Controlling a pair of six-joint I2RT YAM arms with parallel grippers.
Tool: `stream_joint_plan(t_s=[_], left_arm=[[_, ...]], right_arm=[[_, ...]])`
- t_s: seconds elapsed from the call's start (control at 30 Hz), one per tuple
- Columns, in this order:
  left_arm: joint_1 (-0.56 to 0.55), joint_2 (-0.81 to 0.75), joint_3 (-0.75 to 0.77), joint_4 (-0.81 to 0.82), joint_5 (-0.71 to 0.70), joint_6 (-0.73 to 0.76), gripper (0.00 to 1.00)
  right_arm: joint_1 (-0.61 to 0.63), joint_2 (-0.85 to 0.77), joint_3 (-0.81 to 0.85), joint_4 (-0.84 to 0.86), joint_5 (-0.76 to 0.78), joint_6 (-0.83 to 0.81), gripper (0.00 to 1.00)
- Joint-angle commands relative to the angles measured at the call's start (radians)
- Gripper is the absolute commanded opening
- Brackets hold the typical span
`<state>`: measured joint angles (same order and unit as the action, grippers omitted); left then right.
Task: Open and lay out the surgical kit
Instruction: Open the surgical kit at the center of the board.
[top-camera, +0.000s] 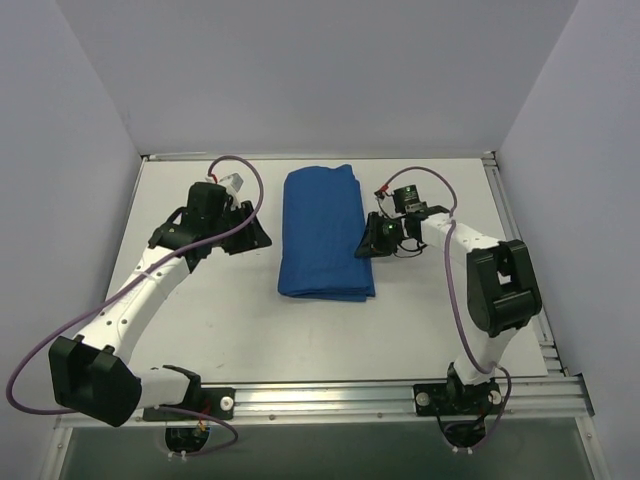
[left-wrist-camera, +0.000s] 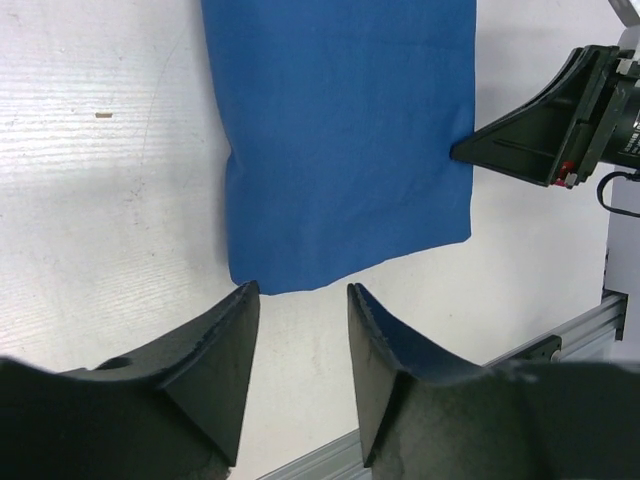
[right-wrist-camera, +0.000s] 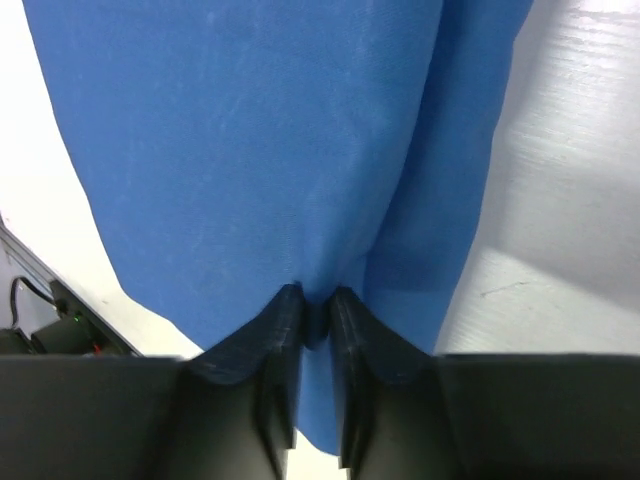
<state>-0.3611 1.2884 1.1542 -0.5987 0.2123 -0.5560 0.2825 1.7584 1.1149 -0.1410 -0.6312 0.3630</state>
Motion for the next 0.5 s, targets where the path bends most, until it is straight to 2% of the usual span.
stream_joint_plan(t_s=[0.0,0.07,0.1,0.13,0.23,0.33,0.47], left_arm=[[-0.004,-0.037,0.025,-0.026,-0.007,0.018,0.47],[-0.004,-0.047,0.029,-0.038,-0.017,0.018,0.44],[-0.003,-0.052,0.032,-0.056,-0.024,0.016,0.42],[-0.002,-0.063,0.036,-0.067,-0.033,0.015,0.4],[-0.004,-0.098,0.055,-0.139,-0.122,-0.011,0.3],[0.001,-0.159,0.053,-0.182,-0.198,-0.059,0.28],[0.004,-0.248,0.05,-0.248,-0.284,-0.143,0.27]], right_arm=[[0.039,0.006,0.083,-0.029,0.049,0.001,0.13],[0.069,0.004,0.155,-0.084,0.102,-0.012,0.11],[0.107,0.004,0.193,-0.115,0.134,-0.019,0.02],[0.13,0.006,0.233,-0.146,0.206,-0.033,0.0],[0.24,0.024,0.414,-0.238,0.334,-0.05,0.0],[0.361,0.113,0.621,-0.321,0.389,-0.062,0.0],[0.513,0.313,0.859,-0.371,0.422,-0.073,0.0]])
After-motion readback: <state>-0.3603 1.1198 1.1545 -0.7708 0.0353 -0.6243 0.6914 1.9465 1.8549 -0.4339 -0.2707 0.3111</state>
